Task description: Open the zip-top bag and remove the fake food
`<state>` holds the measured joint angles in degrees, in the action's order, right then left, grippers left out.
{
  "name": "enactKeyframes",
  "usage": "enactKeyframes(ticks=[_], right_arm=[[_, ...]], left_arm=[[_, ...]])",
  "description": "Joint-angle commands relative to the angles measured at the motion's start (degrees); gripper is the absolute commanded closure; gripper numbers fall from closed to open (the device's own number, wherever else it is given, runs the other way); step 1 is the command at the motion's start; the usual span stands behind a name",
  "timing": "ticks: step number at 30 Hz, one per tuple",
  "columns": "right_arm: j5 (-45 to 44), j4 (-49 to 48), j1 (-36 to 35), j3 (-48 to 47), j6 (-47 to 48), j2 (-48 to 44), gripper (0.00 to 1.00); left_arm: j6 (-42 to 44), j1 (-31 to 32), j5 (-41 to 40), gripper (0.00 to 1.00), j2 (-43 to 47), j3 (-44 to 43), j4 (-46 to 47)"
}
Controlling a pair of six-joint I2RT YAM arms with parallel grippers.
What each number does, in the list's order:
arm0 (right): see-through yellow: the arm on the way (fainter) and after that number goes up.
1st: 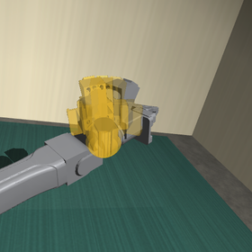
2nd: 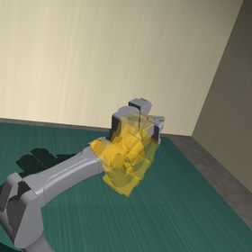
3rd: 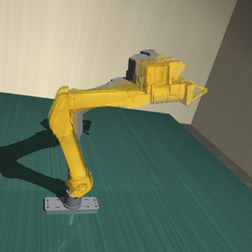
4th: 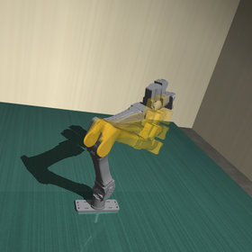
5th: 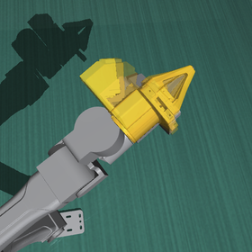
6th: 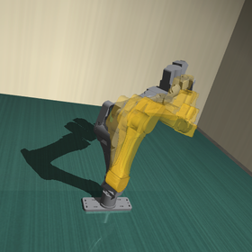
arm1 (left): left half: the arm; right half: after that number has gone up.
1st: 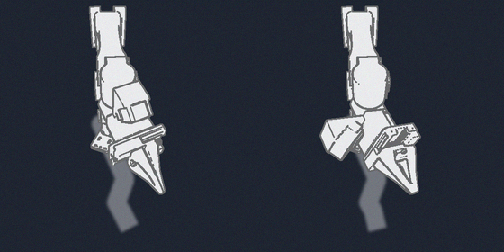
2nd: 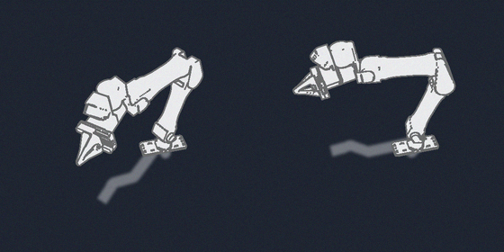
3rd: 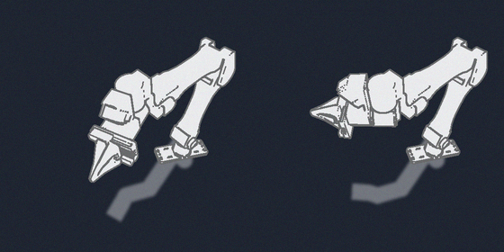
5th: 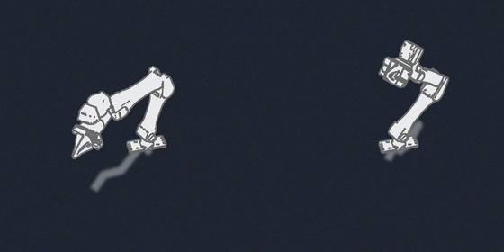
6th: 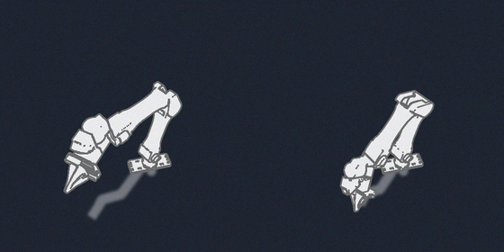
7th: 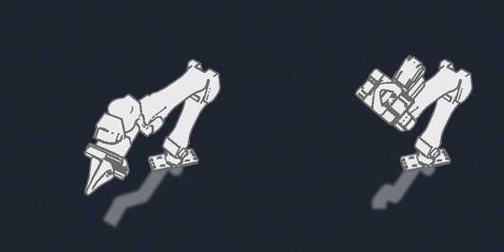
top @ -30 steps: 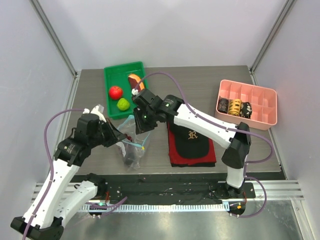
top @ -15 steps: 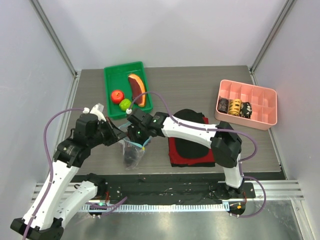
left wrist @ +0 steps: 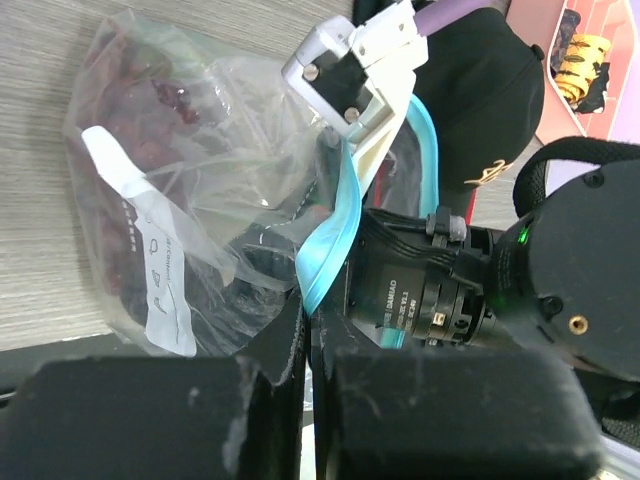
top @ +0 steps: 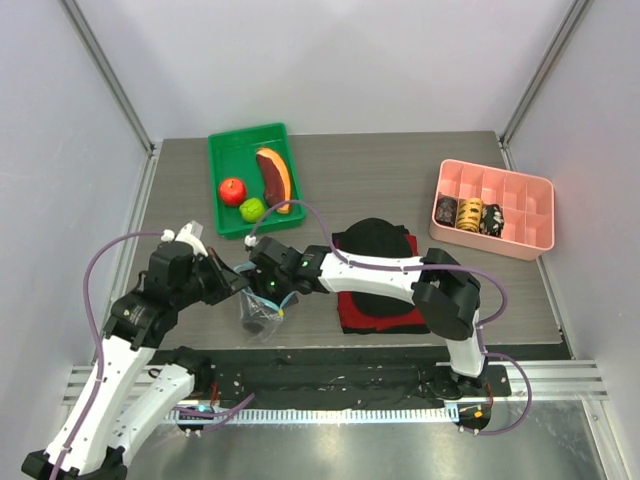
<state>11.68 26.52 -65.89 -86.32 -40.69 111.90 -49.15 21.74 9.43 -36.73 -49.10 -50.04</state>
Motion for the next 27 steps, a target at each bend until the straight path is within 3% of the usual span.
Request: enactKeyframes(ticks=[1, 9, 12, 13, 14, 17, 23, 27], right_arm=[[-0.9, -6.6, -1.4, 0.3, 0.0, 0.9, 0.19], [-1.6, -9.4, -2.1, -1.6, -0.6, 5.7, 0.19], [-3.2, -7.4, -2.1, -1.1, 0.3, 3.7, 0.35], [-3.8, -6.8, -2.0, -0.8, 0.5, 2.8, 0.52], [-4.6, -5.2, -2.1, -0.6, 0.5, 1.7, 0.6], [-8.2, -1.7, -1.6, 0.5, 0.9, -3.8, 0.75], [-14.1, 4.9, -0.8, -1.7, 2.6, -12.7, 0.8], [-17.4, 7.4, 1.4, -11.1, 5.8, -13.5, 0.78]], left_arm=[[-0.3, 0.0, -0.7, 1.0, 2.1, 1.1, -2.1], [-0.2, 0.1, -0.7, 1.0, 3.2, 1.6, -3.6], [0.5, 0.0, -1.5, 1.0, 3.5, 1.6, -4.9], [0.5, 0.0, -2.0, 1.0, 3.9, 1.6, -5.4], [0.5, 0.0, -2.8, 1.0, 3.9, 1.7, -5.8], [0.3, 0.0, -5.9, 1.0, 4.4, 1.7, -7.0], [0.2, 0.0, -10.6, 1.0, 2.5, 0.8, -8.6], [0.5, 0.0, -10.5, 1.0, 1.4, 1.2, -8.2]])
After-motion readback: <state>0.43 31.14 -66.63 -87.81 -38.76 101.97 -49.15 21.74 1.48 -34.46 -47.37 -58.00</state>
